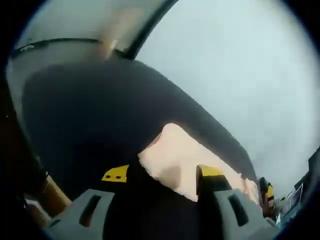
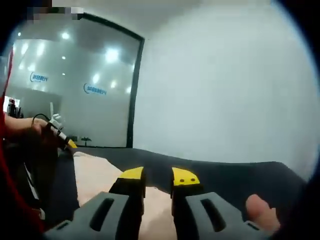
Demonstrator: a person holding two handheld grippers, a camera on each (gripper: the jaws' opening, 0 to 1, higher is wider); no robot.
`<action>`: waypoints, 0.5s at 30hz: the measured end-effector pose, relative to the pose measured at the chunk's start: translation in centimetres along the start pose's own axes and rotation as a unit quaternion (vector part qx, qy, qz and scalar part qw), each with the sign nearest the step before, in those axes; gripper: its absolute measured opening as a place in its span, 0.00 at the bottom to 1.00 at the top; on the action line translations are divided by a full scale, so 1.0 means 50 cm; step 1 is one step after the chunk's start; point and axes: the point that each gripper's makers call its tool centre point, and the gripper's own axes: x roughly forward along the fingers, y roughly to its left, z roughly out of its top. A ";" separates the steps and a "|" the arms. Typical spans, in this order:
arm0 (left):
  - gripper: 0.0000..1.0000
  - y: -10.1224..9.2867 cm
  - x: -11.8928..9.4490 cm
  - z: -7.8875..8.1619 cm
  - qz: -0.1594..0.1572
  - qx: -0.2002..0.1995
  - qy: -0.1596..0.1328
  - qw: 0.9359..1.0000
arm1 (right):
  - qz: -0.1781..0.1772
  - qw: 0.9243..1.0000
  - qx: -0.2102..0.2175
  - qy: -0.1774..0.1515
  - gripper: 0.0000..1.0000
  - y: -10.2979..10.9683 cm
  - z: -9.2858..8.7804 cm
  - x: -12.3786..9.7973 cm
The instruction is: Fold the towel on the table until its edges align and the towel forms a compact rectangular stack.
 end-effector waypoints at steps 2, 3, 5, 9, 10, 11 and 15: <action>0.49 0.001 0.011 0.011 -0.001 -0.030 -0.015 0.999 | 0.002 1.000 -0.005 -0.005 0.17 0.004 0.005 -0.007; 0.46 0.004 0.016 0.018 0.002 -0.043 -0.021 0.999 | 0.003 1.000 -0.005 -0.007 0.17 0.004 0.008 -0.008; 0.42 0.008 0.027 0.021 0.004 -0.041 -0.020 0.999 | 0.003 1.000 -0.004 -0.013 0.17 0.004 0.010 -0.003; 0.18 0.033 0.062 0.035 0.027 -0.087 -0.043 0.995 | 0.004 1.000 -0.006 -0.017 0.17 0.007 0.011 -0.001; 0.14 0.047 0.074 0.050 0.022 -0.098 -0.044 0.994 | 0.004 1.000 -0.007 -0.017 0.17 0.008 0.011 -0.001; 0.13 0.034 0.078 0.054 -0.004 -0.093 -0.049 0.994 | 0.006 1.000 -0.008 -0.015 0.17 0.009 0.009 -0.001; 0.07 0.008 0.073 0.053 -0.013 -0.029 -0.072 0.997 | 0.005 1.000 -0.012 -0.006 0.17 0.009 -0.001 0.001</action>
